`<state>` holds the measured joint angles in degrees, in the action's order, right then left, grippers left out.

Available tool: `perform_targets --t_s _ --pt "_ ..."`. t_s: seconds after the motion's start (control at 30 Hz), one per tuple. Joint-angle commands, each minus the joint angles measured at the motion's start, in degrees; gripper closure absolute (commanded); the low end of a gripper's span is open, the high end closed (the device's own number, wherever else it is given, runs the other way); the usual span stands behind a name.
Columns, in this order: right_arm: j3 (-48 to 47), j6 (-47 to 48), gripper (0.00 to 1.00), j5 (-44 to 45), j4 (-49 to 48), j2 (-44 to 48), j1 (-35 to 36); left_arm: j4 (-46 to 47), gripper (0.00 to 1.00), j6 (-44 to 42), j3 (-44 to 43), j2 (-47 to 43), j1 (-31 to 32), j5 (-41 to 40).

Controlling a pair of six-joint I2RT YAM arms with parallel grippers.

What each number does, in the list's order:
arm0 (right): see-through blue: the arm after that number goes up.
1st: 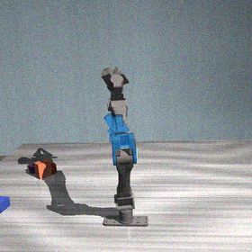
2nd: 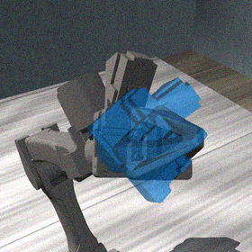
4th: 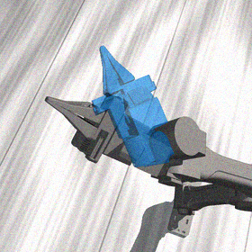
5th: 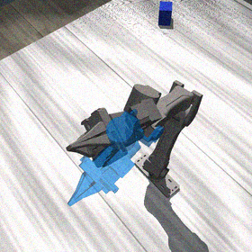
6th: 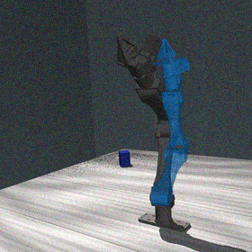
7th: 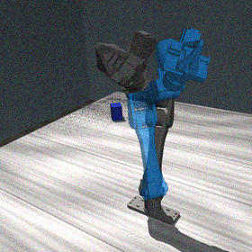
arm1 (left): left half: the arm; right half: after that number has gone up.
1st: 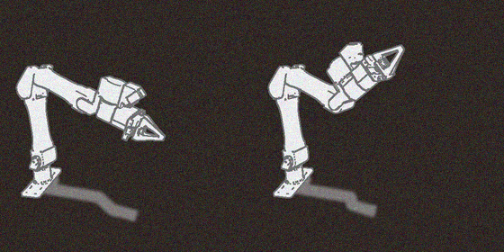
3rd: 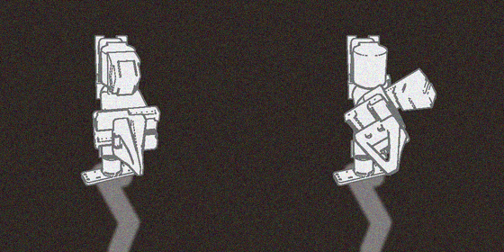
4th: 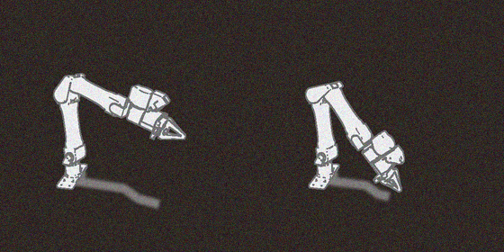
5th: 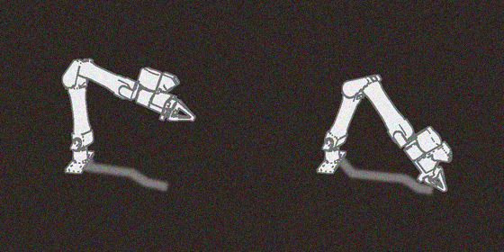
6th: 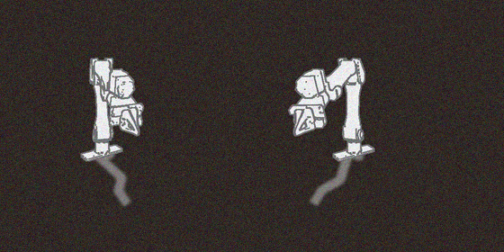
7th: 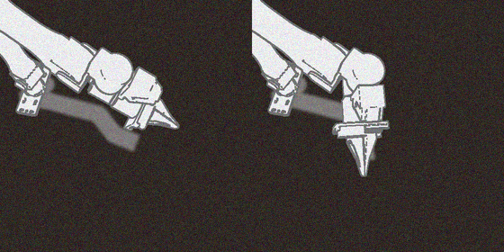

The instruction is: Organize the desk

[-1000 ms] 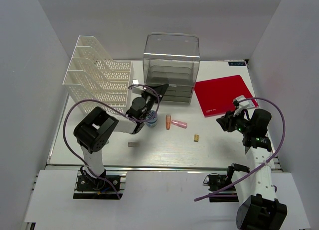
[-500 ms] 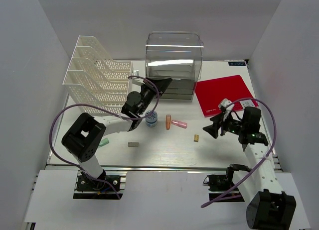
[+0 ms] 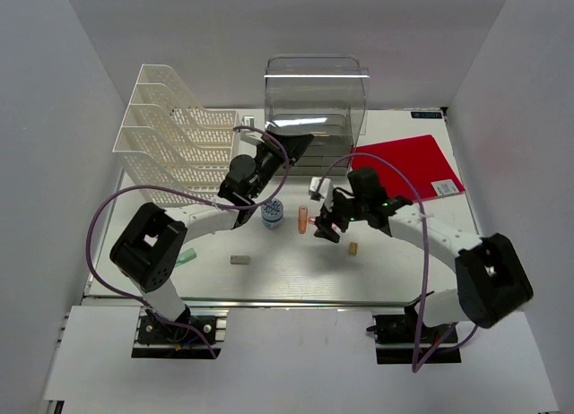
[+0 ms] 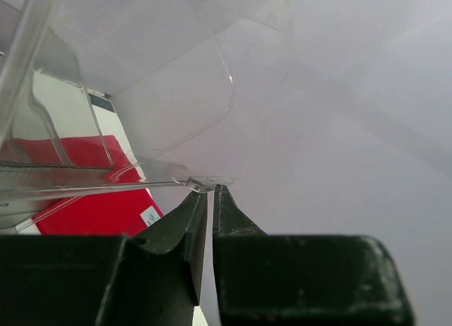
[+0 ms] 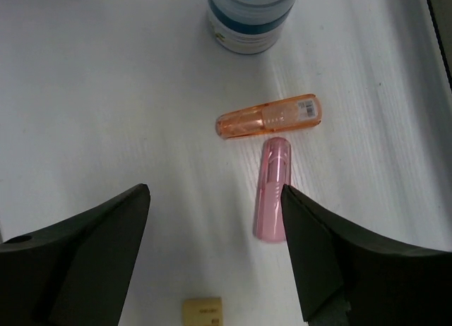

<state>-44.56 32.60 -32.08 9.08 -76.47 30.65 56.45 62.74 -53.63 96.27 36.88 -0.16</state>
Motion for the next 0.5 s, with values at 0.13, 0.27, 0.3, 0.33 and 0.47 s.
perform_targets --t_s 0.13,0.27,0.3,0.33,0.47 --pt "-6.2 -3.6 0.15 11.0 -13.1 -8.8 7.5 -0.5 1.0 -1.5 -3.2 -2.8 -0.8 -1.6" --pt "-8.3 -5.9 0.12 13.1 -19.0 -15.6 11.1 -0.2 1.0 -1.2 -3.2 -2.9 -0.8 -1.8" --pt "-9.7 -6.5 0.12 13.2 -18.9 -16.9 11.9 -0.1 1.0 -1.2 -3.2 -2.9 -0.8 -1.8" --pt "-10.9 -7.1 0.12 13.5 -18.8 -18.4 12.8 -0.1 1.0 -1.1 -3.2 -3.0 -0.8 -1.8" --pt "-12.7 -12.3 0.11 15.7 -23.8 -23.1 14.8 -0.5 1.0 -1.2 -3.2 -3.5 -0.8 -2.5"
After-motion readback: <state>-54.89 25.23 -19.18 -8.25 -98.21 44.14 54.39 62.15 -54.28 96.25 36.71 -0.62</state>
